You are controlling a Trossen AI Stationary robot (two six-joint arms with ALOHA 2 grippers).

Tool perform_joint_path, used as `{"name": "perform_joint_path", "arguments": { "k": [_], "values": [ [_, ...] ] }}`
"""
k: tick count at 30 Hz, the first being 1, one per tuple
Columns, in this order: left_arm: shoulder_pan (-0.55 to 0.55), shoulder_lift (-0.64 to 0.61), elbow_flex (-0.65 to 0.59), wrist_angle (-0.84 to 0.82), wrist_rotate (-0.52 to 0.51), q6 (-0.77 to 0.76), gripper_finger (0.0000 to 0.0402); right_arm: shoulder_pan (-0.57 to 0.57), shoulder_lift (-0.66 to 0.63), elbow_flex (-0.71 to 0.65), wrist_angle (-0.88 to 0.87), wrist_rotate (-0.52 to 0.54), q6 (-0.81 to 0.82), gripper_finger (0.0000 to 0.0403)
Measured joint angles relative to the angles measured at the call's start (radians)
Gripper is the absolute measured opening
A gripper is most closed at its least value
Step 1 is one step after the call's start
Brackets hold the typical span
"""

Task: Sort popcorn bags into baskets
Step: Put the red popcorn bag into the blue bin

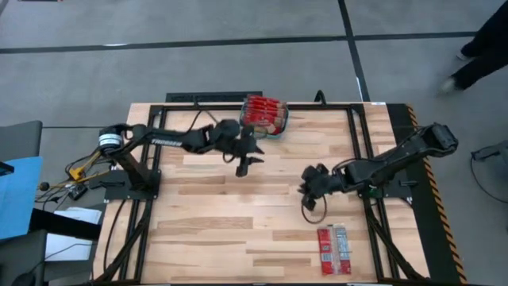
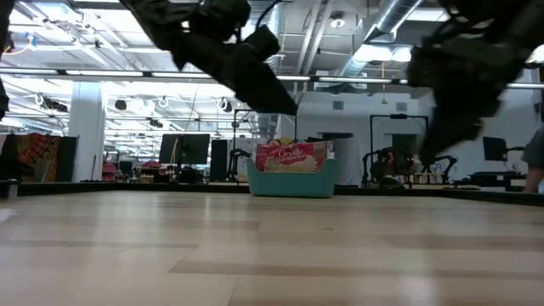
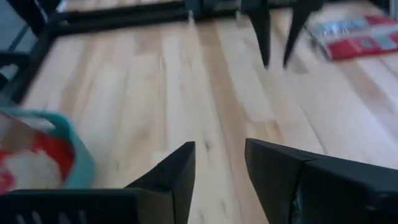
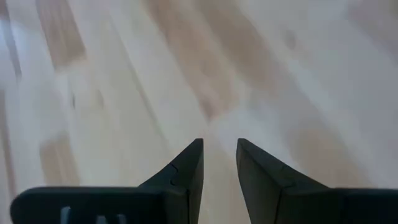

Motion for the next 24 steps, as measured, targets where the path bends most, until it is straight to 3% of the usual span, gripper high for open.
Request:
{"name": "perform_joint_path", "arguments": {
  "k": [6,15,24],
  "values": [
    [-0.129,-0.084,-0.097,0.03,-0.074,-0.072,0.012,0.104,-0.019,0.001,-0.108,-0.032,0.168,0.012],
    [-0.245,-0.078,-0.249,0.394,-0.113,-0.203,0.012,0.233,-0.017,0.076,-0.291,-0.18,0.38,0.012],
    [-0.371,-0.077,-0.292,0.413,-0.393,-0.169,0.012,0.433,-0.001,0.082,-0.323,-0.242,0.635,0.0131]
  ]
}}
